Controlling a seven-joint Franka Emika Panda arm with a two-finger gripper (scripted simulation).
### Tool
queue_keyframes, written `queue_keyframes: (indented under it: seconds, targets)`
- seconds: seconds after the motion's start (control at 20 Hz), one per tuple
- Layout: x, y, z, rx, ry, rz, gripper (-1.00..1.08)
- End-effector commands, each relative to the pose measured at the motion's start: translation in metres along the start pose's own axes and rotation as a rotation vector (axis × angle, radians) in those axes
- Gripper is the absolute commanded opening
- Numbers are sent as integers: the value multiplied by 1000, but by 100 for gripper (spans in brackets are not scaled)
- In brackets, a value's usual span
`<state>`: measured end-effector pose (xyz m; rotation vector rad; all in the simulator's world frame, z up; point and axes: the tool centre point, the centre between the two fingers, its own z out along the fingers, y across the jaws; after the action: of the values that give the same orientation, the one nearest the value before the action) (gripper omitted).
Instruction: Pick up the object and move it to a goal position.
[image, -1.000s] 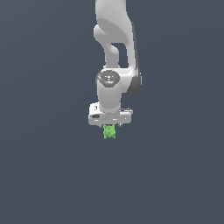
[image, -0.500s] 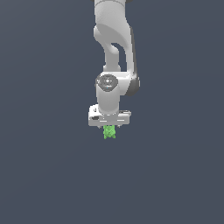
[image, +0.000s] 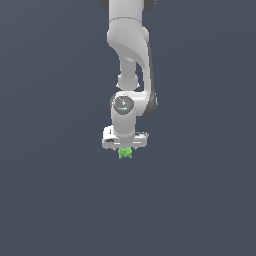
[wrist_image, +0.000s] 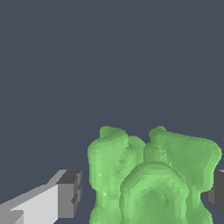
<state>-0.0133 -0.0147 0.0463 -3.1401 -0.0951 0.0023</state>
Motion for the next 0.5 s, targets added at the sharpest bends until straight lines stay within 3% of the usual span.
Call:
queue_keyframes:
  seconds: [0.0,0.1,0.15,0.45]
  targets:
    - [1,0,5,0,1,0,100]
    - [1,0,6,0,1,0,100]
    - [1,0,6,0,1,0,-100]
    - [1,0,6,0,1,0,-100]
